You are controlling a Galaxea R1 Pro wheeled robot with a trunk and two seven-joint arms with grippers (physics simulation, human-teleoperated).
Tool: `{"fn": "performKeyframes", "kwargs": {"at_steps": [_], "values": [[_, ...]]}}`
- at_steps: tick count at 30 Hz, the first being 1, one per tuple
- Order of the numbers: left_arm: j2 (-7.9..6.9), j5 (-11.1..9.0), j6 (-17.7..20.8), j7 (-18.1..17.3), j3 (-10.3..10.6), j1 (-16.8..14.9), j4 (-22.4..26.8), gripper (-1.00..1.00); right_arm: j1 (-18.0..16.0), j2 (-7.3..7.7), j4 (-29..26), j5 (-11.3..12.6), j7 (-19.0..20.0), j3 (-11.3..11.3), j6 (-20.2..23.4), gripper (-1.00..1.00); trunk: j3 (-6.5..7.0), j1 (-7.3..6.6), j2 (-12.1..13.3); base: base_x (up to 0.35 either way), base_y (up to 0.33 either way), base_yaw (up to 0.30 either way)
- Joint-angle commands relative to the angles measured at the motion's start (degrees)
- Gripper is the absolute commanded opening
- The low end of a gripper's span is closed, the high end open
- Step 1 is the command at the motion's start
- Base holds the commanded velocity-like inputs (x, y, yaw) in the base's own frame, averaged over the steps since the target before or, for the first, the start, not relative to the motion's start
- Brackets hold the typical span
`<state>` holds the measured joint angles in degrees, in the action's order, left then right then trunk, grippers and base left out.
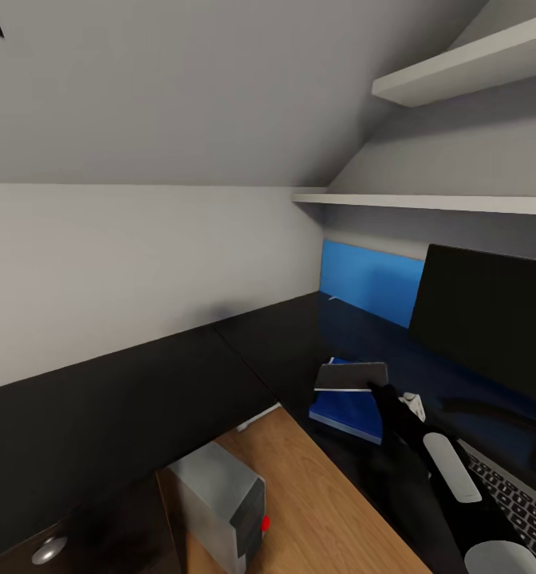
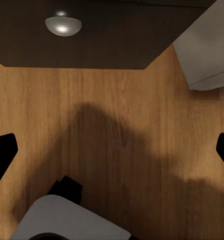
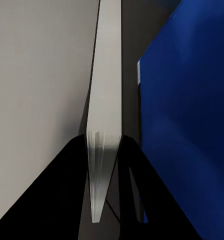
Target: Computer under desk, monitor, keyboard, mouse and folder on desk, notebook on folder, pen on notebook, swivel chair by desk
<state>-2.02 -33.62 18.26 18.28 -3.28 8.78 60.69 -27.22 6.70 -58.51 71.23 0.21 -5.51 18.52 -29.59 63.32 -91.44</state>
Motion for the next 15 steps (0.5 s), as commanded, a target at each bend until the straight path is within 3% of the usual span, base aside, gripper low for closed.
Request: {"fn": "performKeyframes", "kwargs": {"at_steps": [1,9,10,15], "values": [[-0.01,-0.6,0.2,0.4,0.0,0.0,0.1,1.0,0.0,-0.01,0.0,0.3,0.0,-0.1,0.3,-1.0,-0.05,0.0,0.0,0.011,0.007,0.0],[-0.01,-0.6,0.2,0.4,0.0,0.0,0.1,1.0,0.0,0.04,0.0,0.3,-0.2,-0.1,0.4,-1.0,-0.05,0.0,0.0,0.003,0.002,0.0],[-0.01,-0.6,0.2,0.4,0.0,0.0,0.1,1.0,0.0,0.02,0.0,0.3,-0.2,-0.1,0.4,1.0,-0.05,0.0,0.0,0.0,0.0,0.0],[0.0,-0.6,0.2,0.4,0.1,0.0,0.1,1.0,0.0,-0.02,0.0,0.2,-0.1,-0.1,0.3,1.0,-0.05,0.0,0.0,0.0,-0.003,0.0]]}}
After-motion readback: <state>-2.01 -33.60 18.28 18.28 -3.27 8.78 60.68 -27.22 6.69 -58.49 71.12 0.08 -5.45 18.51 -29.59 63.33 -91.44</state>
